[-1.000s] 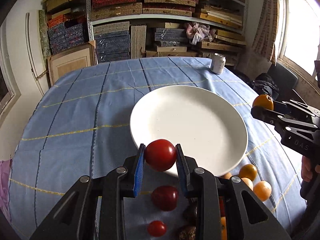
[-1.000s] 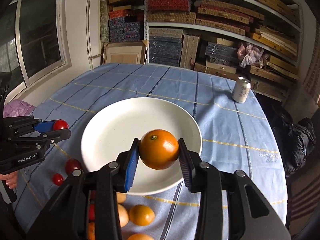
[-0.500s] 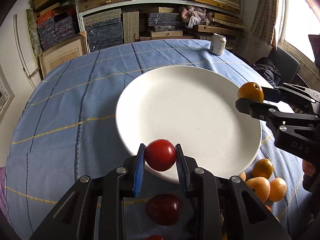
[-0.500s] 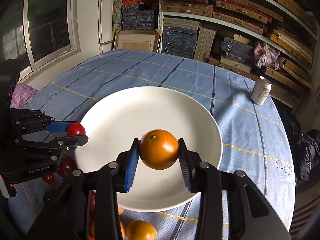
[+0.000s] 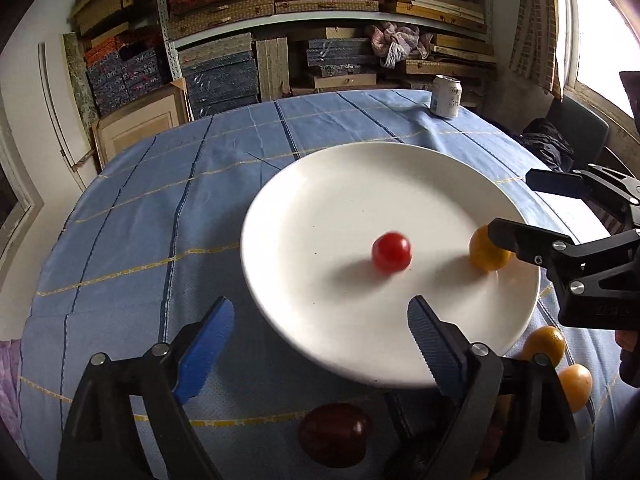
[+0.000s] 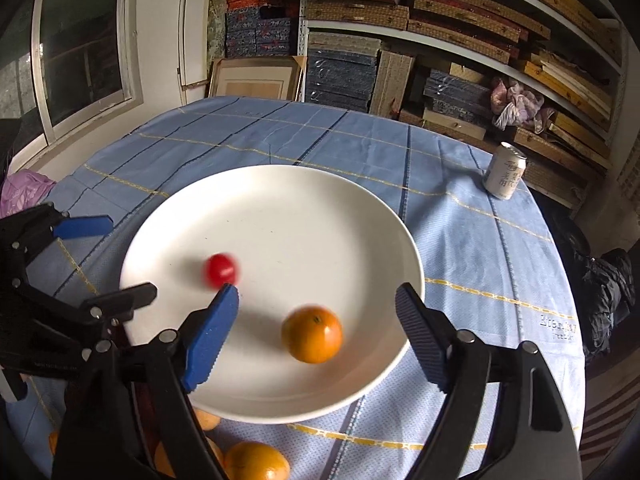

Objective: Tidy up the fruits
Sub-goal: 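Withdraw both open tools from the plate back to the fruit pile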

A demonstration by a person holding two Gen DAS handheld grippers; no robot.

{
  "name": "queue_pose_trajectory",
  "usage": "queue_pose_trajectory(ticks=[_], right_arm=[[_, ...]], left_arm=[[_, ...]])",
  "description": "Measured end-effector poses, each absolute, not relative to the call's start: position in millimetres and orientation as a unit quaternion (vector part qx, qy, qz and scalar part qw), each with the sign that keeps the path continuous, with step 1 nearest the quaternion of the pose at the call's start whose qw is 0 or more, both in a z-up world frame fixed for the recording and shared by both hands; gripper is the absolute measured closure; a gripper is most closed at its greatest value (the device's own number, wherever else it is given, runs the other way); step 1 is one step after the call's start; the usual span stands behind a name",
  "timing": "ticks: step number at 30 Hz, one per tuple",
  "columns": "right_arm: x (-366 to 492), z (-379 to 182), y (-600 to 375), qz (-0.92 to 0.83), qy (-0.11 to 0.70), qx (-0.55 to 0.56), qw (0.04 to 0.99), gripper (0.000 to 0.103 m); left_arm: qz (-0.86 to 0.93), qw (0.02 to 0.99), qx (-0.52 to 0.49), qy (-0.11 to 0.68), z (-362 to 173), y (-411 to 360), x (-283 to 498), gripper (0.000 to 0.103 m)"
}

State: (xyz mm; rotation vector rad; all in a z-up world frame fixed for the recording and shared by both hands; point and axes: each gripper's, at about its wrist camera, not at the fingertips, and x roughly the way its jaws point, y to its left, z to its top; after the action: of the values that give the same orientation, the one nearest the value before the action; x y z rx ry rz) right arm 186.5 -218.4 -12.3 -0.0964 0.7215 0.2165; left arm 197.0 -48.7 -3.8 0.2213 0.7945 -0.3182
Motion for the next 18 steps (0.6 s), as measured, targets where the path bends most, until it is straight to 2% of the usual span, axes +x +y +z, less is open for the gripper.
queue_pose_trajectory(ticks=[18], right_arm=[[81, -6, -245, 0.052, 0.358, 0.005, 0.932, 0.020]], left_arm=[[-0.132, 0.912, 0.051, 0.385, 8, -16, 138, 0.009]])
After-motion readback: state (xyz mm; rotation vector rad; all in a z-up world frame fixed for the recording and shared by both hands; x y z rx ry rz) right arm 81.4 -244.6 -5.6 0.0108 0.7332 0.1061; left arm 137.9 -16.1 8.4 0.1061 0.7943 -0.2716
